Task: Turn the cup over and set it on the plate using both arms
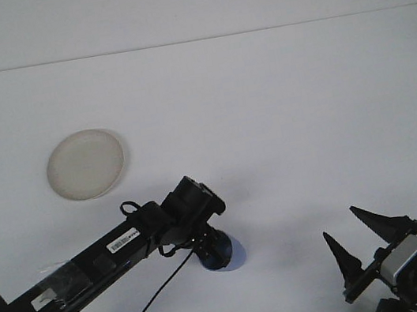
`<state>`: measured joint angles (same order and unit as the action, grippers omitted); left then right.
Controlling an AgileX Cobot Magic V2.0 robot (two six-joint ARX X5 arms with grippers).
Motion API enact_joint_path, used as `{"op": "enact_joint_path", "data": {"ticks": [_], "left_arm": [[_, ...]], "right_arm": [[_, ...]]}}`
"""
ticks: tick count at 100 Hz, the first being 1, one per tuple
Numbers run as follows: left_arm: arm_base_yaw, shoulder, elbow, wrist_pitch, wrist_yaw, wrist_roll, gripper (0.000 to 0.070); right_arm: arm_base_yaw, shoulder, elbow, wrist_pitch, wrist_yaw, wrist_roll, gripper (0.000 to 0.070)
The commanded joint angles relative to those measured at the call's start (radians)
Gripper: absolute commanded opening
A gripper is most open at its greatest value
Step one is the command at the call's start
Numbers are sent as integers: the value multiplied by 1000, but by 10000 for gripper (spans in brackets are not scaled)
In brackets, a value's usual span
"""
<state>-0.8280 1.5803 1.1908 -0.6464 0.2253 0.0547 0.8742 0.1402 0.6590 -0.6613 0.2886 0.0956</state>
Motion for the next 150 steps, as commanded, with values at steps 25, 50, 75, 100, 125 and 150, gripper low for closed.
{"op": "enact_joint_path", "data": {"ticks": [25, 50, 75, 100, 125, 150], "left_arm": [[51, -45, 225, -190, -31, 10, 4], [264, -169, 387, -271, -201, 32, 4], [615, -136, 458, -293, -236, 31, 4], [834, 31, 458, -273, -235, 31, 4], [901, 185, 459, -166, -235, 31, 4], [906, 270, 460, -124, -235, 37, 4]], "right_arm": [[9, 4, 6, 10, 0, 21, 482], [9, 4, 6, 11, 1, 21, 482], [9, 4, 6, 18, 0, 21, 482], [9, 4, 6, 21, 0, 72, 482], [9, 4, 6, 13, 0, 73, 482], [9, 4, 6, 10, 0, 74, 482]]}}
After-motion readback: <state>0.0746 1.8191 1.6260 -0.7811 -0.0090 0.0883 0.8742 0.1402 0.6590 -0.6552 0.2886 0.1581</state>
